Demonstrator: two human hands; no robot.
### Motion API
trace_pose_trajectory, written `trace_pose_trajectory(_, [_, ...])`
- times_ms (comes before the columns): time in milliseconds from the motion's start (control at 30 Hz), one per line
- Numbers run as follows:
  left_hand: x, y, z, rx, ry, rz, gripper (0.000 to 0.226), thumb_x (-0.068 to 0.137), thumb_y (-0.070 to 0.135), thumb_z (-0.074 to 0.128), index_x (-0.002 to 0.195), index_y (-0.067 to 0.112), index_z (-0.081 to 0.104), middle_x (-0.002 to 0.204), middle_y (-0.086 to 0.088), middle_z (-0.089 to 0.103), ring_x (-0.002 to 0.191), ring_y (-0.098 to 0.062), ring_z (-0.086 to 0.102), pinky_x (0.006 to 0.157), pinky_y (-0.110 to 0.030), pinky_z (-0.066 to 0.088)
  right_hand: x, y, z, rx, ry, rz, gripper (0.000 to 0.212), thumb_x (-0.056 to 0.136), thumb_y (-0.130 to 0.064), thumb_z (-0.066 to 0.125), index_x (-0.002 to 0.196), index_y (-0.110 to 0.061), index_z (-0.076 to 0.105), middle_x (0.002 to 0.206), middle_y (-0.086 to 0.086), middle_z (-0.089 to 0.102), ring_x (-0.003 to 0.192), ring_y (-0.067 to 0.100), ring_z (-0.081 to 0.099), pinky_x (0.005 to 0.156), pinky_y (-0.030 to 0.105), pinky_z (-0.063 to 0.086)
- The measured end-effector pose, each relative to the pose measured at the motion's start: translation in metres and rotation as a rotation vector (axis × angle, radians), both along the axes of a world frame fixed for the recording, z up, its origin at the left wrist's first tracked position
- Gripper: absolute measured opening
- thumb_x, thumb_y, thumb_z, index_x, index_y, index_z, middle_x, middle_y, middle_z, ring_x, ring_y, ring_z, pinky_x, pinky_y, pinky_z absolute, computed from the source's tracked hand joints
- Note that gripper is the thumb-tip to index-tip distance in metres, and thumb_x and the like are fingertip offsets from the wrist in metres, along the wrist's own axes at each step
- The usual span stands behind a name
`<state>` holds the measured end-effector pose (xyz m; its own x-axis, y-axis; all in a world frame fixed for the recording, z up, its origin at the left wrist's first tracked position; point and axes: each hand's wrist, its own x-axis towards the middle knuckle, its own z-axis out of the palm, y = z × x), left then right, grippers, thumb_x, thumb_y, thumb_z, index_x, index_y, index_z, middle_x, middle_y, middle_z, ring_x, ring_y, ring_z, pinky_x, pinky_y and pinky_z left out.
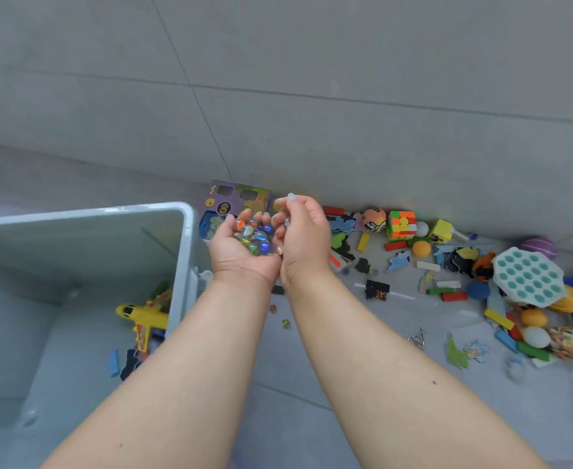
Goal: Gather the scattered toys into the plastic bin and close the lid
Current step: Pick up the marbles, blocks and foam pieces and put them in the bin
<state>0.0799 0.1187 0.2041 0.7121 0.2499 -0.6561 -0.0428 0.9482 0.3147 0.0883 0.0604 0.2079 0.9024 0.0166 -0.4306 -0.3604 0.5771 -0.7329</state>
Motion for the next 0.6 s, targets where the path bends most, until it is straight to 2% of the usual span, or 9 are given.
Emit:
trace_pose_trajectory(67, [-0.009, 0.028, 0.031, 0.080, 0.005, 0.037, 0.034, 0.099, 0.028, 0.040, 0.073, 0.009, 0.052, 0.069, -0.007, 0.049, 0.061, -0.020, 0.048, 0.064, -0.028, 0.042, -0.009, 0.035, 0.024, 0.038, -0.031, 0.008, 0.025, 0.098, -0.013, 0.046, 0.074, -0.008, 0.052, 0.057, 0.005, 0.045, 0.050, 0.012, 0.054, 0.051, 0.018, 0.047])
trace_pose_trajectory(133, [-0.024, 0.060, 0.057, 0.152, 0.011, 0.078, 0.033, 0.098, 0.027, 0.042, 0.074, 0.008, 0.053, 0.070, -0.007, 0.052, 0.062, -0.021, 0.052, 0.066, -0.029, 0.047, -0.024, 0.070, 0.043, 0.140, -0.012, 0.063, 0.029, 0.099, -0.021, 0.046, 0.073, -0.010, 0.055, 0.061, 0.008, 0.050, 0.062, 0.020, 0.056, 0.070, 0.034, 0.052])
trace_pose_trajectory(167, [-0.034, 0.075, 0.066, 0.186, 0.015, 0.089, 0.033, 0.098, 0.028, 0.043, 0.074, 0.008, 0.054, 0.070, -0.008, 0.054, 0.062, -0.022, 0.054, 0.066, -0.030, 0.049, -0.032, 0.087, 0.049, 0.190, 0.018, 0.090, 0.030, 0.099, -0.023, 0.046, 0.073, -0.011, 0.055, 0.064, 0.009, 0.051, 0.064, 0.022, 0.056, 0.073, 0.038, 0.051])
trace_pose_trajectory(267, [-0.070, 0.113, 0.079, 0.263, 0.067, 0.083, 0.032, 0.098, 0.029, 0.043, 0.076, 0.009, 0.055, 0.063, -0.011, 0.064, 0.056, -0.026, 0.066, 0.065, -0.036, 0.051, -0.062, 0.128, 0.053, 0.265, 0.141, 0.178, 0.031, 0.099, -0.022, 0.046, 0.072, -0.011, 0.058, 0.067, 0.011, 0.054, 0.063, 0.023, 0.055, 0.068, 0.035, 0.051])
trace_pose_trajectory(333, [-0.093, 0.133, 0.074, 0.275, 0.128, 0.096, 0.033, 0.099, 0.029, 0.038, 0.078, 0.008, 0.052, 0.062, -0.016, 0.065, 0.053, -0.029, 0.067, 0.062, -0.038, 0.049, -0.084, 0.149, 0.046, 0.300, 0.259, 0.213, 0.030, 0.097, -0.017, 0.048, 0.070, -0.008, 0.059, 0.069, 0.012, 0.053, 0.063, 0.026, 0.055, 0.071, 0.037, 0.053])
trace_pose_trajectory(400, [-0.110, 0.149, 0.058, 0.253, 0.230, 0.108, 0.034, 0.101, 0.028, 0.034, 0.080, 0.007, 0.051, 0.073, -0.016, 0.062, 0.062, -0.028, 0.064, 0.055, -0.035, 0.050, -0.101, 0.163, 0.034, 0.322, 0.419, 0.239, 0.023, 0.091, -0.009, 0.055, 0.069, -0.005, 0.060, 0.071, 0.012, 0.052, 0.065, 0.028, 0.057, 0.077, 0.043, 0.055])
trace_pose_trajectory(433, [-0.116, 0.156, 0.049, 0.241, 0.294, 0.104, 0.035, 0.101, 0.028, 0.032, 0.080, 0.007, 0.051, 0.080, -0.015, 0.058, 0.067, -0.027, 0.060, 0.052, -0.032, 0.049, -0.108, 0.167, 0.028, 0.312, 0.497, 0.245, 0.018, 0.088, -0.007, 0.057, 0.070, -0.004, 0.059, 0.072, 0.011, 0.052, 0.064, 0.027, 0.057, 0.076, 0.043, 0.056])
trace_pose_trajectory(500, [-0.123, 0.168, 0.031, 0.224, 0.419, 0.075, 0.035, 0.100, 0.028, 0.030, 0.079, 0.007, 0.049, 0.085, -0.012, 0.053, 0.069, -0.023, 0.052, 0.053, -0.031, 0.047, -0.118, 0.171, 0.020, 0.293, 0.594, 0.253, 0.018, 0.093, -0.015, 0.054, 0.082, -0.002, 0.061, 0.080, 0.011, 0.054, 0.066, 0.025, 0.057, 0.074, 0.040, 0.055])
trace_pose_trajectory(600, [-0.128, 0.175, 0.017, 0.214, 0.555, -0.026, 0.029, 0.098, 0.024, 0.029, 0.082, 0.007, 0.046, 0.087, -0.012, 0.053, 0.072, -0.026, 0.055, 0.058, -0.041, 0.048, -0.123, 0.174, 0.010, 0.232, 0.675, 0.291, 0.044, 0.098, -0.043, 0.041, 0.109, -0.005, 0.061, 0.104, 0.015, 0.055, 0.092, 0.032, 0.062, 0.089, 0.046, 0.051])
